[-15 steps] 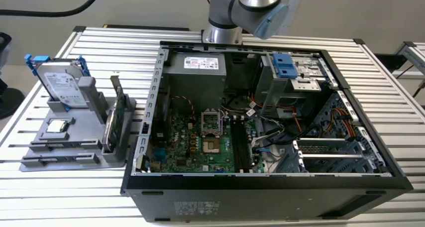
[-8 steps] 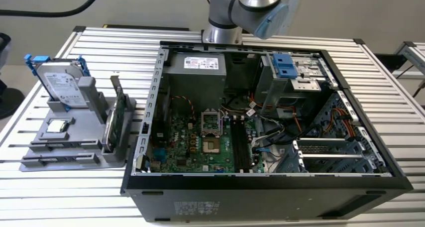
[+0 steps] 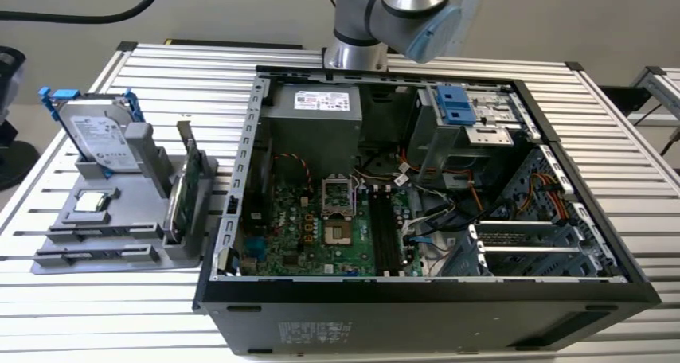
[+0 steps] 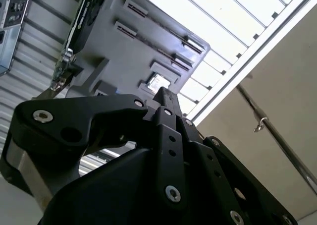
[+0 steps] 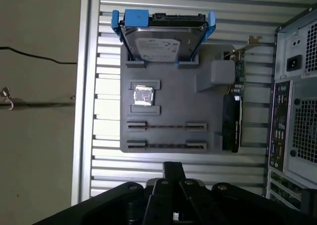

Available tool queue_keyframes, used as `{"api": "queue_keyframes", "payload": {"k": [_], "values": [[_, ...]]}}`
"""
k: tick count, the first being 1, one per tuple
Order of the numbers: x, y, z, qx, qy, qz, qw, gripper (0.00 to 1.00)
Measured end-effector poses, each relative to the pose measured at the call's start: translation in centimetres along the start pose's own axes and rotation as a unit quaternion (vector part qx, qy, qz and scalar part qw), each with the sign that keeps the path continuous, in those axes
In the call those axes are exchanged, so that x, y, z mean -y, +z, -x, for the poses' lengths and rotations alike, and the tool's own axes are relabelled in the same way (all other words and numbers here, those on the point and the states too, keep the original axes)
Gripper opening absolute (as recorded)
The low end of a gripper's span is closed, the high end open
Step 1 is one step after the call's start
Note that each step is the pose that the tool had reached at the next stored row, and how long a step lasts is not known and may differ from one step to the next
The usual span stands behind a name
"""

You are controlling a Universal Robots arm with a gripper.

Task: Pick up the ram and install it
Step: 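Pick up the ram and move it above insertion slot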

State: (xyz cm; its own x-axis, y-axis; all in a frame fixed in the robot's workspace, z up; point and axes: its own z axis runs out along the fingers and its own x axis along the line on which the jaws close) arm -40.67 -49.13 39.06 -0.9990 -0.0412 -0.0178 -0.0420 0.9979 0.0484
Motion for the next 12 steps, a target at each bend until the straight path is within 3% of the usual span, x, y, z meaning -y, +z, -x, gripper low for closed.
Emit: {"api": "queue_keyframes", "payload": {"k": [12], "values": [[-0.01, -0.02, 0.01, -0.0083, 0.0, 0.0003, 1.0, 0.0]]}}
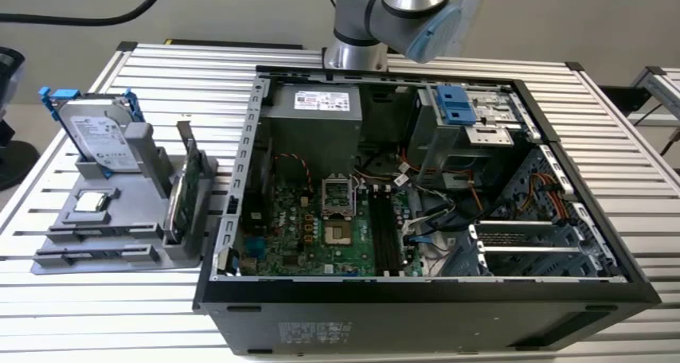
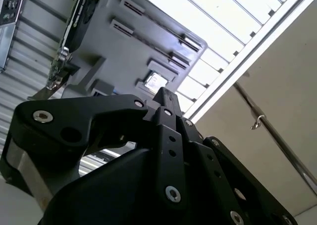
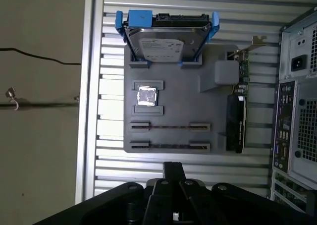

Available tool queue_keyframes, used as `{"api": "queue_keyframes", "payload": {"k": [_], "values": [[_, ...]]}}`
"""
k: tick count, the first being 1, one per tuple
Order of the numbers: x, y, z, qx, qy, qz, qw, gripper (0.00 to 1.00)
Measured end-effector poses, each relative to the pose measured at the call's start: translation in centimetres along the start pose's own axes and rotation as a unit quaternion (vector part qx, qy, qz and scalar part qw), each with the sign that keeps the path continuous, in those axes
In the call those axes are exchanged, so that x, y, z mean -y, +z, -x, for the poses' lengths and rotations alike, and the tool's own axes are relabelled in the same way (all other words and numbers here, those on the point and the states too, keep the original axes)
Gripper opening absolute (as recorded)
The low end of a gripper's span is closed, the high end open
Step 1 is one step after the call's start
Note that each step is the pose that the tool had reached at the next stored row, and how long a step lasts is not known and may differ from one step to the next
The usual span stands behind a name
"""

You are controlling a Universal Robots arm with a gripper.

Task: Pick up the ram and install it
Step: 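Pick up the ram and move it above insertion slot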

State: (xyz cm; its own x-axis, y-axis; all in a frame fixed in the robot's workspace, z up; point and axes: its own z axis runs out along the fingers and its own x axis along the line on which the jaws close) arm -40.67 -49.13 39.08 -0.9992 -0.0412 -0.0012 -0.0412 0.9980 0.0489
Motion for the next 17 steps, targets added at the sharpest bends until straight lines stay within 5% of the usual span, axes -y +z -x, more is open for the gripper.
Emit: {"api": "queue_keyframes", "payload": {"k": [17], "values": [[0.0, 0.0, 0.0, -0.0116, 0.001, 0.0005, 0.9999, 0.0]]}}
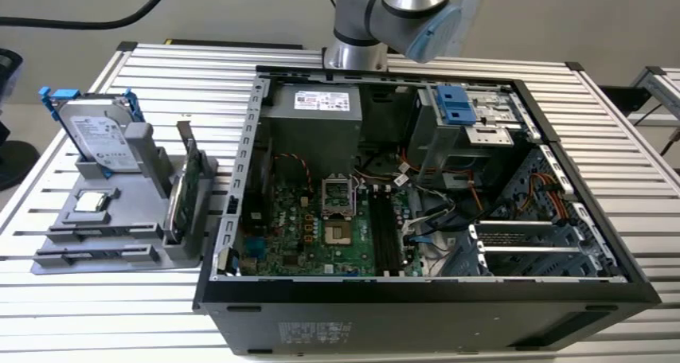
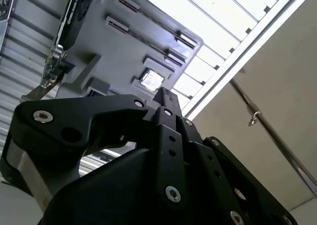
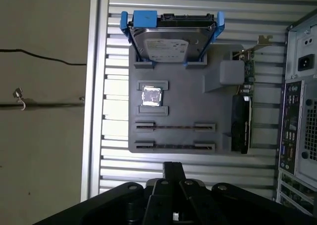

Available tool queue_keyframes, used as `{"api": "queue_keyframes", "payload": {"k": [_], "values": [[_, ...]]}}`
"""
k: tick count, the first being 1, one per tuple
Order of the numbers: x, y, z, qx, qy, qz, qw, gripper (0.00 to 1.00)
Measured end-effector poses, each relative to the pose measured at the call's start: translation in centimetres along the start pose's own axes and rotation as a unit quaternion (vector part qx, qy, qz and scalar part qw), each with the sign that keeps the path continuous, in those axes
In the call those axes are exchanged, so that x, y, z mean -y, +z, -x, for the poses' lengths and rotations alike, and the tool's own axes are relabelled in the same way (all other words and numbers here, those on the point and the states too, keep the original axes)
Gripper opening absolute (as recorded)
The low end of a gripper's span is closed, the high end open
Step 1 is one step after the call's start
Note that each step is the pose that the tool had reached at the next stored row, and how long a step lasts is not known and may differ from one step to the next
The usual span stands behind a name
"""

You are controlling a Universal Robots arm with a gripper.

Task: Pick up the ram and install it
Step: 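Pick up the ram and move it above insertion slot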

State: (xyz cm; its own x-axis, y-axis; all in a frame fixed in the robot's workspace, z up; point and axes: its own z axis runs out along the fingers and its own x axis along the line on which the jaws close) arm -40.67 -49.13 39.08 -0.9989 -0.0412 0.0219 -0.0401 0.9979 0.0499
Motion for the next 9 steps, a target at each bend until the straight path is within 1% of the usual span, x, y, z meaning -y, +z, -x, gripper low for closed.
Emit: {"api": "queue_keyframes", "payload": {"k": [6, 9], "values": [[0.0, -0.01, 0.0, -0.004, 0.0, 0.0001, 1.0, 0.0], [0.0, 0.0, 0.0, -0.0036, 0.009, 0.0003, 1.0, 0.0]]}}
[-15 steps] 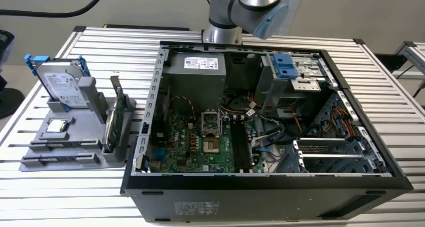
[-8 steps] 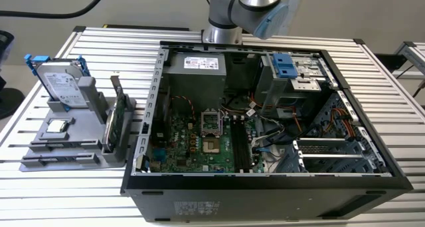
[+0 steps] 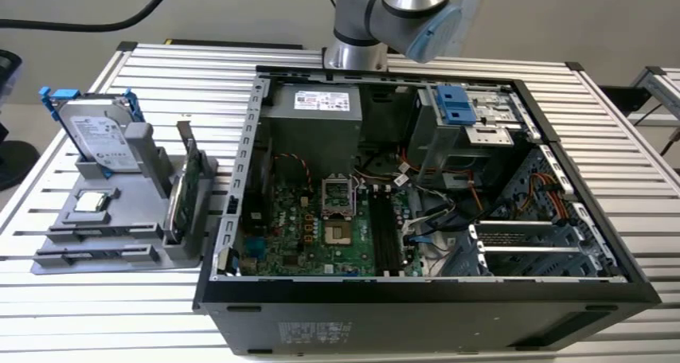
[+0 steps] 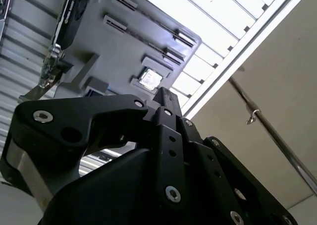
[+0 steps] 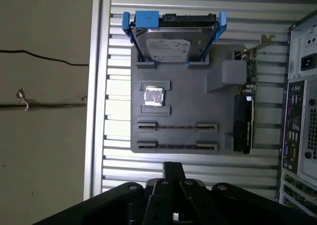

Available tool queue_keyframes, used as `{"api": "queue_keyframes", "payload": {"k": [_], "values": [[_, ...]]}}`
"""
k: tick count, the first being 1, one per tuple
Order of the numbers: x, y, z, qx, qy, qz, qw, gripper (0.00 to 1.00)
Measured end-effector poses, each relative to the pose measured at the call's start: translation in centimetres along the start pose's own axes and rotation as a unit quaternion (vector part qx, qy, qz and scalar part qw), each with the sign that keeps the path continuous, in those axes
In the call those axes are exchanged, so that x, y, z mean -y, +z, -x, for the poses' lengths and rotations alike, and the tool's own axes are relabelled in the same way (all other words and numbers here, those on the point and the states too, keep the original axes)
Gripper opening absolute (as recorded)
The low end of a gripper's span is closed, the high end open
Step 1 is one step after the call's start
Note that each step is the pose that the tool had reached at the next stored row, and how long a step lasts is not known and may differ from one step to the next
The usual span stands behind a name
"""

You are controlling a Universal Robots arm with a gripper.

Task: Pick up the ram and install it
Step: 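Pick up the ram and move it above insertion slot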

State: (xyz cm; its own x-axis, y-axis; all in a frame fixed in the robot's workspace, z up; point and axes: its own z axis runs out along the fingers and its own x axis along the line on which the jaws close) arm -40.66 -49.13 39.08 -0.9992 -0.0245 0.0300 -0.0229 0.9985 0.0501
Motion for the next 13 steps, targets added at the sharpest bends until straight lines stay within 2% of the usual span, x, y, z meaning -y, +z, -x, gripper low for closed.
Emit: {"api": "queue_keyframes", "payload": {"k": [3, 8, 13], "values": [[0.0, 0.03, 0.0, 0.0011, 0.022, 0.0006, 0.9998, 0.0], [0.01, 0.06, 0.0, 0.0027, 0.052, 0.0016, 0.9986, 0.0], [0.0, 0.07, 0.0, 0.0033, 0.063, 0.0019, 0.998, 0.0]]}}
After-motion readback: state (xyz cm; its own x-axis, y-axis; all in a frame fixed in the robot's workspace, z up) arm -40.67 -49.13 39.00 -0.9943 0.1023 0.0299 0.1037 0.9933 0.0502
